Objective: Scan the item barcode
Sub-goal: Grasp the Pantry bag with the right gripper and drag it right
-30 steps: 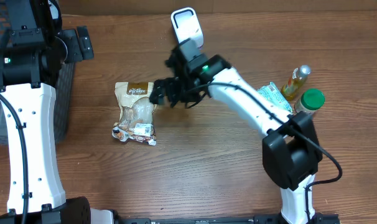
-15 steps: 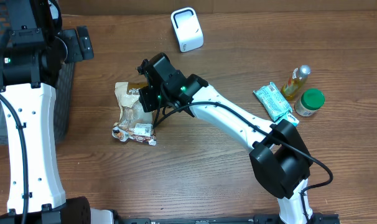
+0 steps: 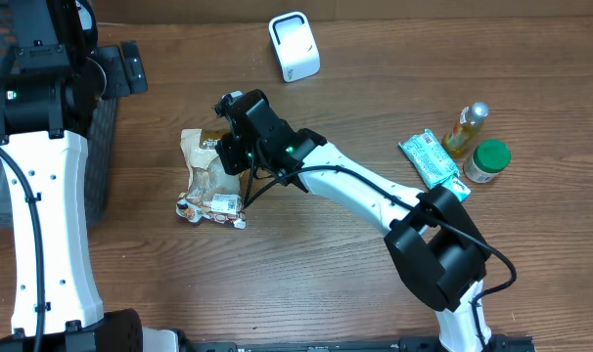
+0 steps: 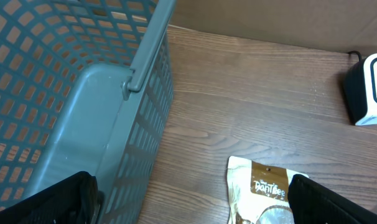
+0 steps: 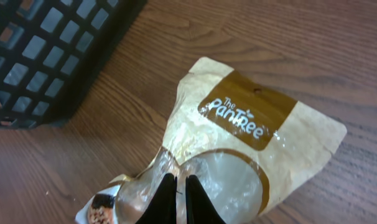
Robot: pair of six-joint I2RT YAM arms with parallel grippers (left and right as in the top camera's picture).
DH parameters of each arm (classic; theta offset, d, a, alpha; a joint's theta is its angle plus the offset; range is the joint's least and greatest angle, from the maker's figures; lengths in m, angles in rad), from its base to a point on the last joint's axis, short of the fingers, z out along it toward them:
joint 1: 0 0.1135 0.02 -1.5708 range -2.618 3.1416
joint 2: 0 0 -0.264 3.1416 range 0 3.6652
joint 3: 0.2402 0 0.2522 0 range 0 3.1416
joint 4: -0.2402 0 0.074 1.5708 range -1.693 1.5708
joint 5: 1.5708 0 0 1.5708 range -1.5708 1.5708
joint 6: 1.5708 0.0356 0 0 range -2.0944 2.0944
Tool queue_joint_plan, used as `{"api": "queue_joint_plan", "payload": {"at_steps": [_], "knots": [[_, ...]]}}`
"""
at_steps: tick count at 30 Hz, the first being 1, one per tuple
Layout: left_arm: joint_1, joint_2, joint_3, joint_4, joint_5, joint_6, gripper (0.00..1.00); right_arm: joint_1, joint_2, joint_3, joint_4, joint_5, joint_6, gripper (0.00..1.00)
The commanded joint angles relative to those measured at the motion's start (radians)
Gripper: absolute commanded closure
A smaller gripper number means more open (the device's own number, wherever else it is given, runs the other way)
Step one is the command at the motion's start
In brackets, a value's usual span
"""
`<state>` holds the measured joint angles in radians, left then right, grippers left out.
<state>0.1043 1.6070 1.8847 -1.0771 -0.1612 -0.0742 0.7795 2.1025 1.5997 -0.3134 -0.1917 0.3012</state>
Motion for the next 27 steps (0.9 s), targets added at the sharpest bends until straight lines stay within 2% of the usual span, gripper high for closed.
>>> {"api": "queue_joint_plan", "payload": {"at_steps": [1, 16, 27], "knots": [[-0.013, 0.003, 0.0, 0.003, 0.002, 0.015, 0.01, 0.004, 0.036, -0.017, 0.021, 0.016, -0.019, 0.96], [-0.013, 0.003, 0.0, 0.003, 0.002, 0.015, 0.01, 0.008, 0.181, -0.017, 0.125, 0.021, -0.018, 0.96], [-0.013, 0.003, 0.0, 0.003, 0.002, 0.015, 0.0, -0.037, 0.157, -0.016, -0.019, 0.027, -0.013, 0.96]]}}
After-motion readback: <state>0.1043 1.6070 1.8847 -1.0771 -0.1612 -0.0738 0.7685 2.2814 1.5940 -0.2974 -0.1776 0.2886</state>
